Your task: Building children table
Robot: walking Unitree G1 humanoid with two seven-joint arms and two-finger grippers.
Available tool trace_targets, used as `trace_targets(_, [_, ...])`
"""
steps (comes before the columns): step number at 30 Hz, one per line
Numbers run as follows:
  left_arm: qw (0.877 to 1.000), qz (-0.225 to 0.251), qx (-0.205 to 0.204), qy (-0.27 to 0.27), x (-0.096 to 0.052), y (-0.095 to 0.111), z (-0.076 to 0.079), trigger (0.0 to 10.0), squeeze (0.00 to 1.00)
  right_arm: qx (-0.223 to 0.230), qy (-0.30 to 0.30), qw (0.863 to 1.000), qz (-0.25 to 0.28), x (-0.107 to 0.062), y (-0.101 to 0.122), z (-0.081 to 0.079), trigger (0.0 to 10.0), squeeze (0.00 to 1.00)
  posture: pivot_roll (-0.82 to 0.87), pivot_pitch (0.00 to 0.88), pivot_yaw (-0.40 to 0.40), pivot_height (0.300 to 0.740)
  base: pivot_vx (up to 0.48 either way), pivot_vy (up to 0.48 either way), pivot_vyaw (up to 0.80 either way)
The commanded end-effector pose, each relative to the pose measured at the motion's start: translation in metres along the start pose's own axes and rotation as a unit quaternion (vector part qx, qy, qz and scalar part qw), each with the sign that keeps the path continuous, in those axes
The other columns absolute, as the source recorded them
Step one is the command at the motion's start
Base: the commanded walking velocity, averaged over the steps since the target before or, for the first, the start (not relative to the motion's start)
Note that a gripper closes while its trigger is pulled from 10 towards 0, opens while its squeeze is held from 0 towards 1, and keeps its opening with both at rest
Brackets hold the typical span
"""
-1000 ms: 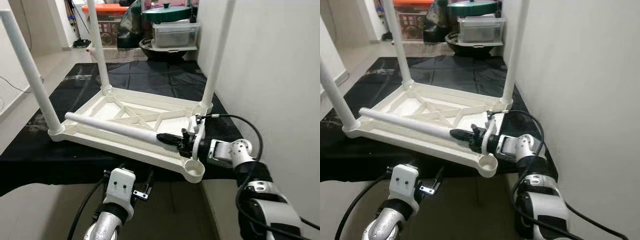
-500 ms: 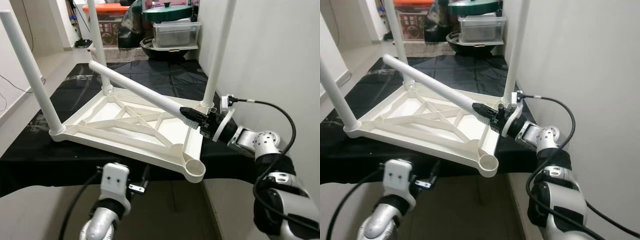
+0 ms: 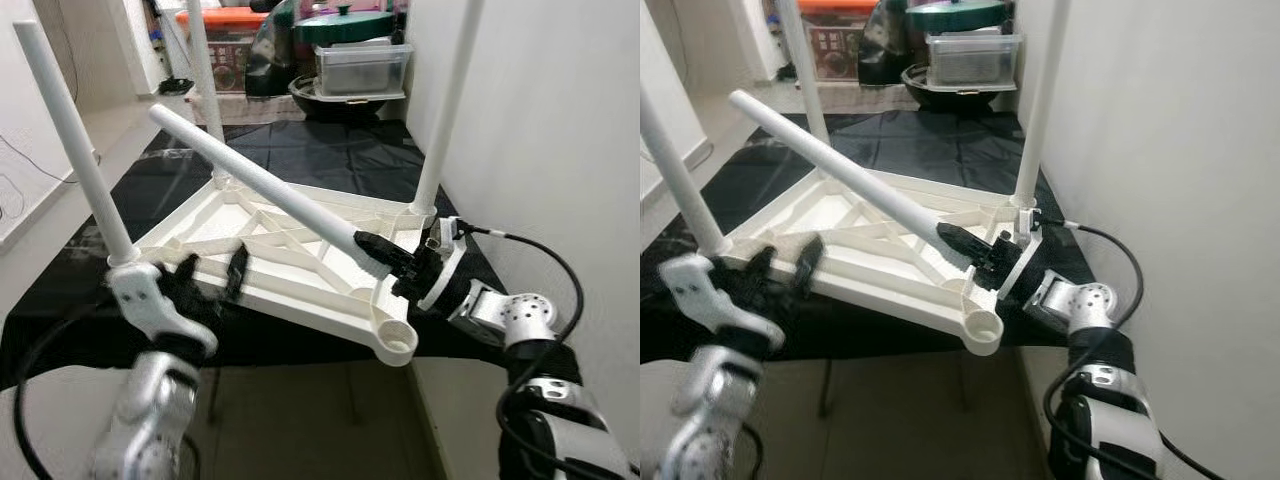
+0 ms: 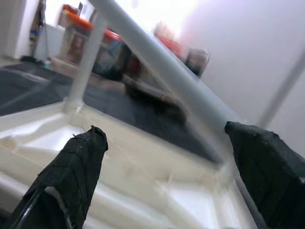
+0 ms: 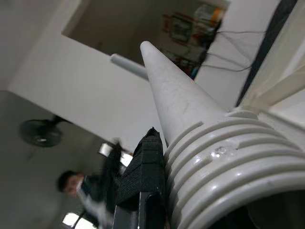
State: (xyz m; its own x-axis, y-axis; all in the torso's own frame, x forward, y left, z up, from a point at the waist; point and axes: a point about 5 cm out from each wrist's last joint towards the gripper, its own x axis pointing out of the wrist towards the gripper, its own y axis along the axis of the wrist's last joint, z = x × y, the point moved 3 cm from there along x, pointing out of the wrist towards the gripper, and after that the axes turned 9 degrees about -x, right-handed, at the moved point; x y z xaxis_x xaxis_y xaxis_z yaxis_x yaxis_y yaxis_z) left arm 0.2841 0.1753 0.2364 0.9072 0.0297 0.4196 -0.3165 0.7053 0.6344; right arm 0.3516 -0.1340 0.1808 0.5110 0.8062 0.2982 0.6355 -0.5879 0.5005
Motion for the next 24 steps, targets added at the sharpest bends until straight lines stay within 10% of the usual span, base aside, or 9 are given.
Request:
trace_targets(1, [0.999,0.027,-0.039,0.011,0.002,0.013,-0.009,10.0,0.00,0.009,0.038,0.999,0.001,0.001,-0.002,-0.010,0.0,0.00,-0.04,0.000,0.000,0.740,0.000,0.000,0.00])
trace_targets(24, [0.991,0.003,-0.119,-0.060,-0.002,0.026,0.003,10.0,0.00,0.043,0.111,0.991,-0.062,-0.016,-0.027,-0.028,0.0,0.00,-0.03,0.000,-0.004,0.740,0.000,0.000,0.00])
